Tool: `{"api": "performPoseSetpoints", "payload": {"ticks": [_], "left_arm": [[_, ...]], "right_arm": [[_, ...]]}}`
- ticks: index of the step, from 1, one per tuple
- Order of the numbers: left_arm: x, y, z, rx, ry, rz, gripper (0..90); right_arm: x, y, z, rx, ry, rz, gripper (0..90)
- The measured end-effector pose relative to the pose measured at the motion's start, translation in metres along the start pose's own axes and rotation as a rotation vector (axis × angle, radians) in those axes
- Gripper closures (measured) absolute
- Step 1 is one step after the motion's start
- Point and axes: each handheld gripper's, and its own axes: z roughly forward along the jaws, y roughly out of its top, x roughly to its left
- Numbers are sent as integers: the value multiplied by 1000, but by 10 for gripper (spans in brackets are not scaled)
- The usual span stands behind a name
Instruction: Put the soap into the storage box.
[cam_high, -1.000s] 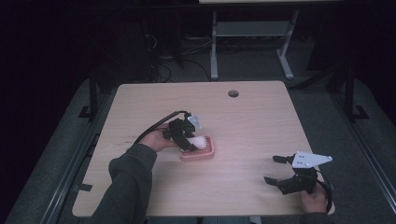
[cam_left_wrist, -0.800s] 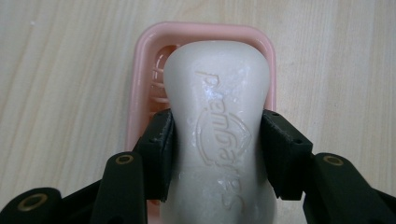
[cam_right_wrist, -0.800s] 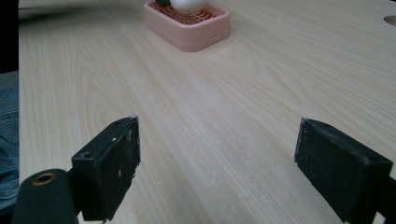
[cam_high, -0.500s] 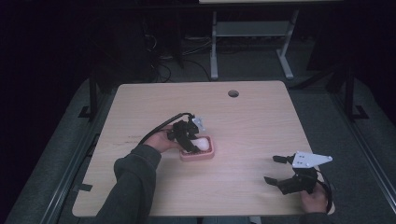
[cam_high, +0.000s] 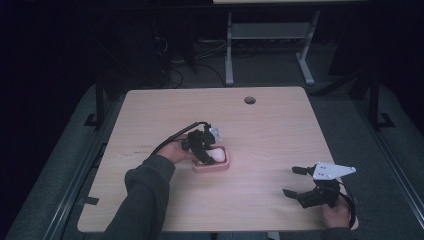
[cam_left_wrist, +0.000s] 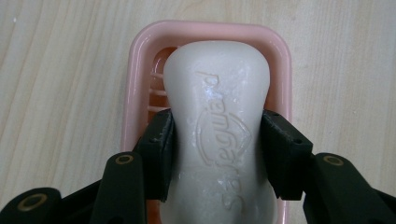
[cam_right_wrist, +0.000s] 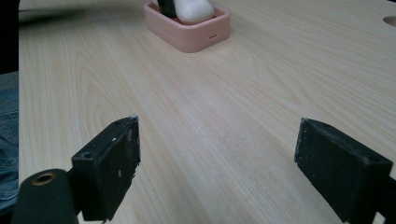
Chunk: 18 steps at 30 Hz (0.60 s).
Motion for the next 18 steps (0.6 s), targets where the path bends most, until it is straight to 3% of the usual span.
{"api": "performPoseSetpoints", "payload": {"ticks": [11,18], "left_arm": [[-1,1,1,-1,5,4,479],[-2,-3,-4,-18,18,-17,448]], "right_arm": [[1,1,1,3,0,-3,135],[2,1,2,6,1,-2,135]]}}
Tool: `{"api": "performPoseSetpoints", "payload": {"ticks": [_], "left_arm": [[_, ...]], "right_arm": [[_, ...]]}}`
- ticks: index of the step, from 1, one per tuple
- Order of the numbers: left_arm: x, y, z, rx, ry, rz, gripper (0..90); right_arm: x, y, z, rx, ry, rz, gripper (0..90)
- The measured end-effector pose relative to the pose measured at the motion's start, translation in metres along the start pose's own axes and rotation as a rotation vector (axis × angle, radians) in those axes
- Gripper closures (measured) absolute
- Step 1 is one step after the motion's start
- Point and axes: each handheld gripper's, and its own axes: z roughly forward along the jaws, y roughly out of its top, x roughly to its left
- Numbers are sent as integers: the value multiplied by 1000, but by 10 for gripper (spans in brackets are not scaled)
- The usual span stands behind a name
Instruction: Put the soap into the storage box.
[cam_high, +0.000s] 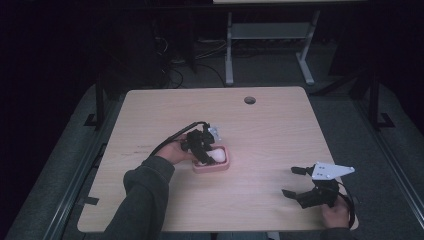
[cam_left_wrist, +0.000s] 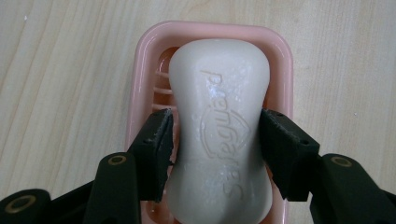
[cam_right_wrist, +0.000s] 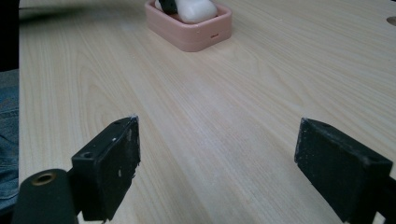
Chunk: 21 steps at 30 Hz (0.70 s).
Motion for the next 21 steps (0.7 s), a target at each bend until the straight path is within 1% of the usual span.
{"api": "performPoseSetpoints", "payload": {"ticks": [7,8,9,13,21], "left_arm": [[-2,-3,-3,-7,12,-5,408],[-2,-3,-2,0,15,-12,398],[-4,-3,-3,6,17,-5,401],[-6,-3,-7,-4,30,-1,396],[-9,-5,-13,-14,41,-4,383]], "right_arm": [[0,0,1,5,3,-3,135],[0,0,1,5,3,-4,135],[0,0,1,5,3,-4,135],[0,1,1,3,2,-3,135],[0,1,2,6,3,-1,135]]}}
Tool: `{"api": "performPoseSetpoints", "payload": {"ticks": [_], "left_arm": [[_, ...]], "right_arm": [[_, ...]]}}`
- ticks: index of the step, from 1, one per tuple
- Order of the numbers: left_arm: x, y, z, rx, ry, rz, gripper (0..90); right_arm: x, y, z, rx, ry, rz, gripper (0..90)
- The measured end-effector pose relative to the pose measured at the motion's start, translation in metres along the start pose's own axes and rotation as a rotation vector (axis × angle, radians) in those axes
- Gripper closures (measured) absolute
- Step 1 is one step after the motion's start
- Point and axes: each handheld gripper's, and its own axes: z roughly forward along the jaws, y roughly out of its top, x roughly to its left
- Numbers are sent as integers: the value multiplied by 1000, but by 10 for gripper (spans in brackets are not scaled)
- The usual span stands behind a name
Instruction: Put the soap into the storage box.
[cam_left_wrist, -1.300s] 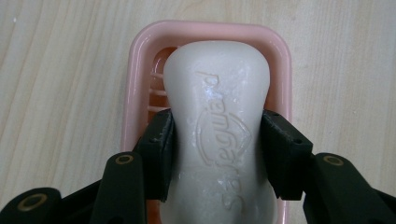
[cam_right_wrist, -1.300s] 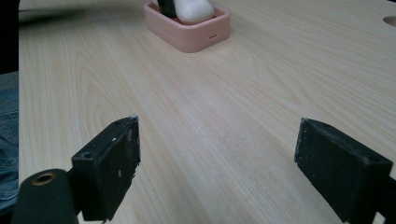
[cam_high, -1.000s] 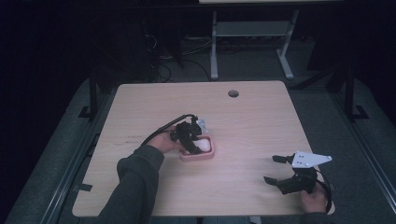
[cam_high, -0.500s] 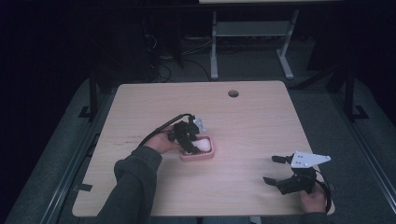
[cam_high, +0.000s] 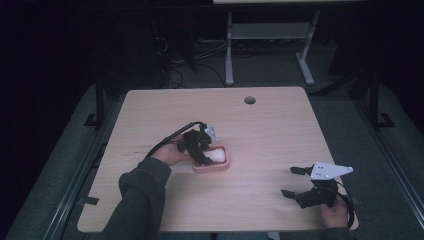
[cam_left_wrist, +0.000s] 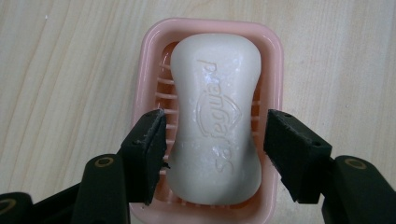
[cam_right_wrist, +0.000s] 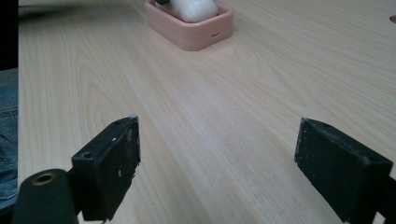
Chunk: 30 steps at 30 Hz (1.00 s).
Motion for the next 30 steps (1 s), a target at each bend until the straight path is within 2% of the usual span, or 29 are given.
{"api": "performPoseSetpoints", "payload": {"ticks": [22,30], "left_arm": [[-7,-8,-14,-12,16,6,350],[-9,-17,-18,-26,11,-14,351]], "right_arm": [[0,-1,4,12,-5,22,135],[0,-1,6,17,0,25,135]]}}
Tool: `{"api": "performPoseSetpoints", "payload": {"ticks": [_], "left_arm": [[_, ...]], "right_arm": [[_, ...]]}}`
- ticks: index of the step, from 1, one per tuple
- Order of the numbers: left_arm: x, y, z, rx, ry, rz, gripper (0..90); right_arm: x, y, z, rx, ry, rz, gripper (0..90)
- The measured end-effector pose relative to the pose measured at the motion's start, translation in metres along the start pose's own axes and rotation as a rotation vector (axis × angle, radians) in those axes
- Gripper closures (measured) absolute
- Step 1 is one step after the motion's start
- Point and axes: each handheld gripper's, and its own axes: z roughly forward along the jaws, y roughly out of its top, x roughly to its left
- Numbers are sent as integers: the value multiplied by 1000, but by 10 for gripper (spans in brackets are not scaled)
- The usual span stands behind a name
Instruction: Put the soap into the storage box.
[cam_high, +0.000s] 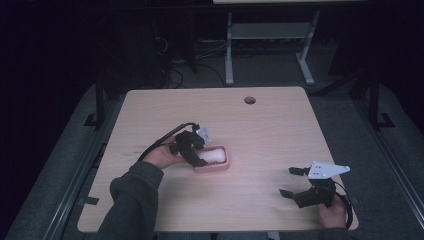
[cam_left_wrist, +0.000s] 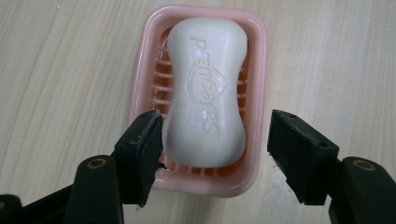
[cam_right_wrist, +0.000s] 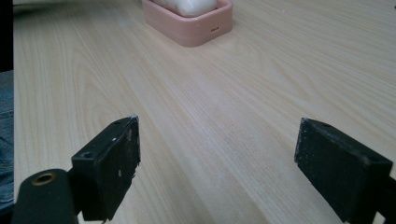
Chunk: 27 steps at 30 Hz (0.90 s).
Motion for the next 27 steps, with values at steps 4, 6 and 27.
{"api": "performPoseSetpoints", "payload": {"ticks": [4,6,27], "left_arm": [[-3,-2,-4,3,9,4,345],[-3,-3,-6,-4,11,2,344],[-14,-23,-14,-32,10,-24,336]], "right_arm": [[1,1,1,3,0,-4,135],[1,1,1,4,2,-1,135],[2,1,1,13,-8,-1,135]]}}
